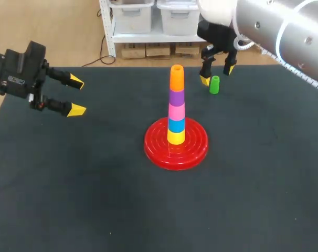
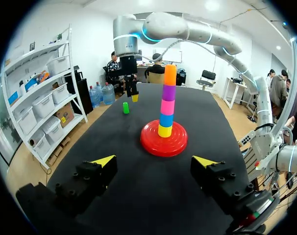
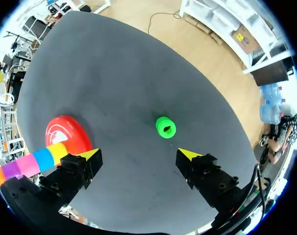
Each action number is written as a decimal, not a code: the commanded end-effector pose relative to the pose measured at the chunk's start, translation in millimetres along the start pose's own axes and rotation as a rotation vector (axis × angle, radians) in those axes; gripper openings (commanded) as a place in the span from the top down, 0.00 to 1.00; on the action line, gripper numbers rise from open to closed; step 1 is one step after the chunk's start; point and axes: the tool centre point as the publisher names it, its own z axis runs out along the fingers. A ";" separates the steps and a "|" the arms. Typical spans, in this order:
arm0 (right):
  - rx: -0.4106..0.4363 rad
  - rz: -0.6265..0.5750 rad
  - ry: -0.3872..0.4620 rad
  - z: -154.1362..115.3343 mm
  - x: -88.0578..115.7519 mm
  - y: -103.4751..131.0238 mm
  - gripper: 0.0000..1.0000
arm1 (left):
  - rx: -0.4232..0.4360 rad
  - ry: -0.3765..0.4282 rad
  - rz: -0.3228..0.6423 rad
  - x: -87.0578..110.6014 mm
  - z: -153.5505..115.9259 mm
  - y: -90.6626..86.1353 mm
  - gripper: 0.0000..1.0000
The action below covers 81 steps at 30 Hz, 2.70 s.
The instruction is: Pick up and stack the cylinders on the red base in this order: pink,purple,orange,green
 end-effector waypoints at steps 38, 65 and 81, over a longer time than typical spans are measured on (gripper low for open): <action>0.090 0.108 0.127 26.0 -44.3 -37.9 0.00 | -0.003 -0.003 0.002 1.2 0.1 -0.7 0.00; 0.104 0.124 0.169 34.4 -47.8 -42.9 0.55 | -0.003 -0.003 0.002 1.2 0.1 -0.7 0.00; 0.086 0.047 0.201 -28.0 -17.5 -12.0 1.00 | -0.003 -0.003 0.002 1.2 0.1 -0.7 0.00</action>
